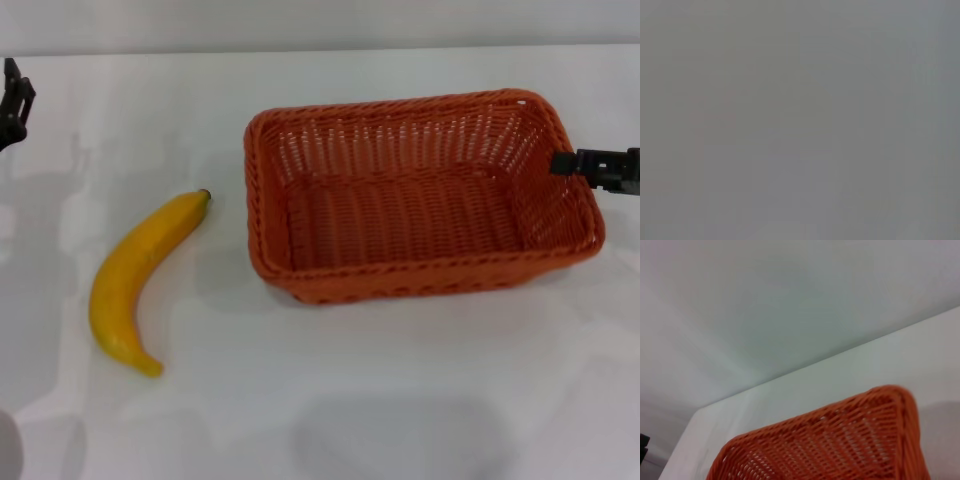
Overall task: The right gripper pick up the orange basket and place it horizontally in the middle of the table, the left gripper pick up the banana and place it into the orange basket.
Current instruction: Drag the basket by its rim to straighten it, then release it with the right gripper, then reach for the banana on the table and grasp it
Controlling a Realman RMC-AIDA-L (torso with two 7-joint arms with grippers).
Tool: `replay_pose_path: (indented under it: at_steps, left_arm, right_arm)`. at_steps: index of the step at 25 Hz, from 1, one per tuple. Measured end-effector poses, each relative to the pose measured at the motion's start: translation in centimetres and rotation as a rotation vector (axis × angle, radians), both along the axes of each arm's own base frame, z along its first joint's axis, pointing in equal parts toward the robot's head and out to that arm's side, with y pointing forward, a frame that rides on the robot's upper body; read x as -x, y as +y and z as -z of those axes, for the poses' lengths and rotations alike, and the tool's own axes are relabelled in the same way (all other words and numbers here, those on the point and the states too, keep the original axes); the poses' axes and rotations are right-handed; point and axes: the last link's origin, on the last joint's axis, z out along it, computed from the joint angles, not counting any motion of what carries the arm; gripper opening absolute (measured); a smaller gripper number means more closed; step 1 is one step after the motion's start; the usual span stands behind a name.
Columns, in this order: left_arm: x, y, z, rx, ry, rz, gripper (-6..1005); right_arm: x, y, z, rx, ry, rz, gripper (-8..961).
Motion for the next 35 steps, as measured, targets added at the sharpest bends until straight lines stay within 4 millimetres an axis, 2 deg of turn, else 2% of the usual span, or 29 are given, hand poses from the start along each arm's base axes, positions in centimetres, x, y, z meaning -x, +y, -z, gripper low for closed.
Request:
replay_pose_path:
  at_steps: [9, 12, 16, 21, 24, 27, 31, 35]
  left_arm:
    - [0.0, -0.2, -0.1, -0.011, 0.002, 0.004, 800]
    - [0.1, -0.2, -0.2, -0.013, 0.001, 0.001, 799]
    - [0.0, -0.1, -0.2, -0.015, 0.0, 0.004, 799]
    - [-0.3, -0.2, -0.5, -0.04, -0.006, 0.022, 798]
    - [-0.6, -0.3, -0.5, -0.05, -0.012, 0.037, 798]
    - [-1.1, -0.3, -0.3, -0.054, -0.031, 0.055, 797]
    - [-2.3, -0.3, 0.1, -0.061, -0.077, 0.096, 796]
    - [-3.5, -0.3, 0.3, -0.07, -0.127, 0.134, 796]
  right_arm:
    - [-0.9, 0.1, -0.4, -0.056, -0.001, 0.012, 753]
    - [-1.0, 0.6, -1.4, -0.132, -0.054, -0.058, 850]
    - [-0.5, 1.6, -3.8, -0.292, -0.124, -0.18, 852]
    - [1.3, 2.4, -7.4, -0.563, -0.226, -0.434, 851]
    - [1.6, 1.5, -8.8, -0.722, -0.253, -0.543, 850]
    - [1.8, -0.1, -10.0, -0.929, -0.284, -0.678, 849]
    - [0.9, -1.8, -11.1, -1.151, -0.237, -0.679, 848]
    - [-0.6, -2.6, -11.8, -1.239, -0.197, -0.593, 847]
